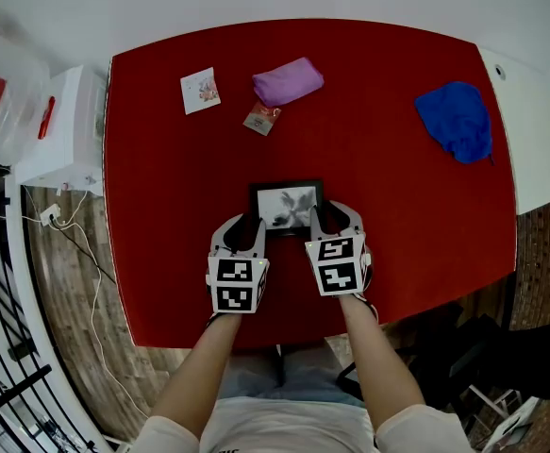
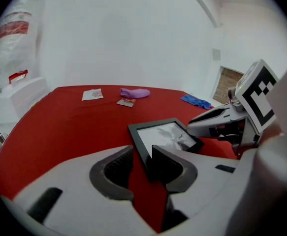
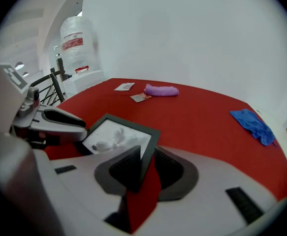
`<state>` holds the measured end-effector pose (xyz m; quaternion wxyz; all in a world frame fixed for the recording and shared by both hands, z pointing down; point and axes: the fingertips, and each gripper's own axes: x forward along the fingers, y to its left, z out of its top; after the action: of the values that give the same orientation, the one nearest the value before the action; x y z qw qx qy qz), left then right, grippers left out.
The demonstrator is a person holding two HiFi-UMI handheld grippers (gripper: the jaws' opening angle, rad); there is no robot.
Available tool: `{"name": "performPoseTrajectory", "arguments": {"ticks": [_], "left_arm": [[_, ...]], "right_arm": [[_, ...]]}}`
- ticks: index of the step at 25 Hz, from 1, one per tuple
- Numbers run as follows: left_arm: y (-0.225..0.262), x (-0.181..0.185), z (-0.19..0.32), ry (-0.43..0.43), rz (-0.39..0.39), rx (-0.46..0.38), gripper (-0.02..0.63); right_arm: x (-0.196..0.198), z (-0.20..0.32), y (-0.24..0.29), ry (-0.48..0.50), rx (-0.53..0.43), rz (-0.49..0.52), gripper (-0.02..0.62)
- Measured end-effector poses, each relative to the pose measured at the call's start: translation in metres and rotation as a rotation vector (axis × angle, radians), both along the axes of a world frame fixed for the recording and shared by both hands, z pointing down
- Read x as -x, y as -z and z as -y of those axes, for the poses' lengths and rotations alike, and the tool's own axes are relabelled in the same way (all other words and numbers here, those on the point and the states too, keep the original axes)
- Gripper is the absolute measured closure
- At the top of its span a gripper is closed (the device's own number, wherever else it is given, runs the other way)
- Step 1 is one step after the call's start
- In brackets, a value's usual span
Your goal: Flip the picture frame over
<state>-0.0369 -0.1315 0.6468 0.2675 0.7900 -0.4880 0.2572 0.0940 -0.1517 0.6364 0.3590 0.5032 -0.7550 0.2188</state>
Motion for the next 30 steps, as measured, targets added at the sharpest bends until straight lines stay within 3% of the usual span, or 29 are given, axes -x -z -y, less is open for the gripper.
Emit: {"name": "performPoseTrajectory", "arguments": {"ticks": [6, 12, 16, 23, 30], "left_arm": [[0.045, 0.013, -0.015, -0.02, -0.006, -0.059, 0.497], [0.132, 0.012, -0.087, -0.075, -0.016, -0.12, 0.598], [0.173, 0.016, -0.117, -0.035, -0.07, -0.143, 0.6], [0.197, 0.021, -0.136, 0.051, -0.079, -0.212, 0.6], [0.202, 0.019, -0.144, 0.056, -0.084, -0.224, 0.6]], "right_arm": [[0.001, -0.016, 0.041, -0.007, -0.047, 0.075, 0.525], [0.006, -0.084, 0.125, 0.002, -0.121, 0.139, 0.529], [0.016, -0.122, 0.166, 0.012, -0.177, 0.158, 0.589], [0.039, -0.159, 0.18, 0.018, -0.16, 0.233, 0.591], [0.05, -0.17, 0.185, 0.059, -0.189, 0.207, 0.591]]}}
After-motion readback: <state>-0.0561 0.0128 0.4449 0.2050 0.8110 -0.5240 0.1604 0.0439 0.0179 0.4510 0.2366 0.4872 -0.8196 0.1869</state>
